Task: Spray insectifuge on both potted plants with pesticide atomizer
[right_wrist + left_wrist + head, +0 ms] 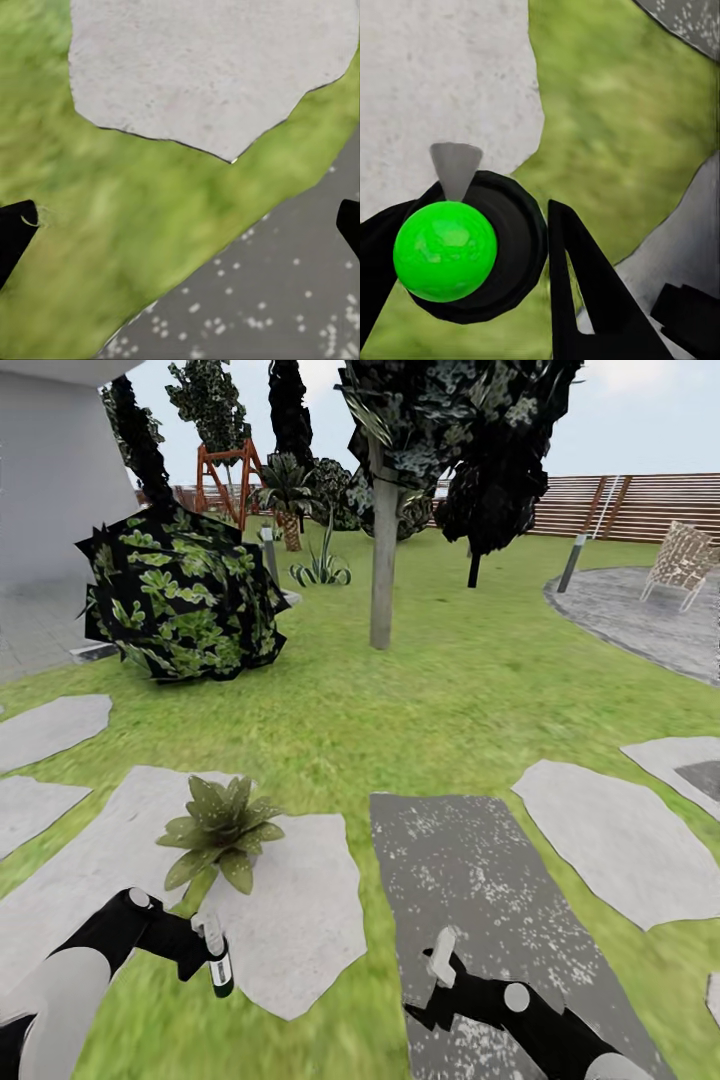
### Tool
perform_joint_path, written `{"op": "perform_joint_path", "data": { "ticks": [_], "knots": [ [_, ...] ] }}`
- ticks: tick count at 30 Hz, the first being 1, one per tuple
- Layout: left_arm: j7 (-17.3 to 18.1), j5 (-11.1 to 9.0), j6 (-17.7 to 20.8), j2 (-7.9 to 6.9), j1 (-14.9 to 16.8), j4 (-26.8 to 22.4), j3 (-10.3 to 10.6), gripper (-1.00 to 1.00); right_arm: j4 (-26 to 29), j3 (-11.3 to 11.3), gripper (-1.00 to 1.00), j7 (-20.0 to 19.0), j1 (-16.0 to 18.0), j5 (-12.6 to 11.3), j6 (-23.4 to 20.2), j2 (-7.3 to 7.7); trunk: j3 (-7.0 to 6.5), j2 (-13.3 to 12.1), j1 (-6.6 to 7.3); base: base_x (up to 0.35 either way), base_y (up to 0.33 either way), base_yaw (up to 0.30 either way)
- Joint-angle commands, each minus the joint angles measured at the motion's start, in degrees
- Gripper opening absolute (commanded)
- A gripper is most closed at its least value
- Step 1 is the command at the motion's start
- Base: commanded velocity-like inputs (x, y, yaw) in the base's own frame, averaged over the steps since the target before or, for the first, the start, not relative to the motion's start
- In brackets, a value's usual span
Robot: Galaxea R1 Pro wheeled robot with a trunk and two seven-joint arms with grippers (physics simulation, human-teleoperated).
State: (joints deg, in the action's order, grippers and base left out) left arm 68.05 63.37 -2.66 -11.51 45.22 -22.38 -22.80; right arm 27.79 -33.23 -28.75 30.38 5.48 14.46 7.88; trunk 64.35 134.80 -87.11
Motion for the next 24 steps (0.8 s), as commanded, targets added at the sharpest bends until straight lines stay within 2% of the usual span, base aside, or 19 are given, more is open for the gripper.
{"op": "perform_joint_path", "data": {
  "ticks": [1, 5, 6, 10, 12, 14, 16, 19, 24],
  "knots": [
    [0.24, 0.51, -0.34, 0.13, 0.05, -0.03, -0.48, -1.00, 0.56, -0.08, 1.00, 0.10, 0.03, 0.59, 0.35, 0.03, 0.04, 0.02, 0.05, -0.339, 0.000, 0.000],
    [0.30, 0.60, -0.74, 0.25, 0.05, -0.03, -0.41, -1.00, 3.64, -0.06, 1.00, 0.08, 0.03, 0.56, 0.34, -0.12, 0.04, 0.02, 0.05, -0.203, 0.000, 0.000],
    [0.31, 0.61, -0.81, 0.30, 0.05, -0.03, -0.34, -1.00, 4.34, -0.07, -1.00, 0.04, 0.03, 0.53, 0.32, -0.13, 0.04, 0.02, 0.05, -0.036, 0.000, 0.000],
    [0.31, 0.68, -0.97, 0.83, 0.05, -0.03, -0.17, -1.00, 6.19, -0.08, -1.00, -1.34, 0.03, 0.47, 0.31, -0.64, 0.04, 0.02, 0.05, -0.009, 0.000, 0.000],
    [0.26, 0.69, -1.06, 1.73, 0.05, -0.03, -0.09, -1.00, 8.79, -0.08, -1.00, -6.46, 0.03, 0.49, 0.14, -0.94, 0.04, 0.02, 0.05, -0.001, 0.000, 0.000],
    [0.21, 0.72, -3.70, 3.00, 0.05, -0.03, -0.04, -1.00, 12.44, -0.05, -1.00, -9.44, 0.03, 0.34, 0.01, -1.35, 0.04, 0.02, 0.05, 0.000, 0.000, 0.000],
    [-0.06, 0.77, -6.28, 4.32, 0.05, -0.03, -0.05, -1.00, 13.95, -0.07, -1.00, -10.19, 0.03, 0.26, -0.03, -2.50, 0.04, 0.02, 0.05, 0.000, 0.000, 0.000],
    [-0.23, 1.05, -7.45, 5.82, 0.05, -0.03, 0.02, -1.00, 14.29, -0.07, -1.00, -11.62, 0.03, 0.24, -0.09, -4.69, 0.04, 0.02, 0.05, 0.000, 0.000, 0.000],
    [-0.20, 1.14, -8.05, 6.83, -0.06, 0.02, 0.09, -1.00, 14.33, -0.08, -1.00, -12.37, 0.03, 0.24, -0.04, -6.02, 0.04, 0.02, 0.05, 0.000, 0.000, 0.000]
  ]
}}
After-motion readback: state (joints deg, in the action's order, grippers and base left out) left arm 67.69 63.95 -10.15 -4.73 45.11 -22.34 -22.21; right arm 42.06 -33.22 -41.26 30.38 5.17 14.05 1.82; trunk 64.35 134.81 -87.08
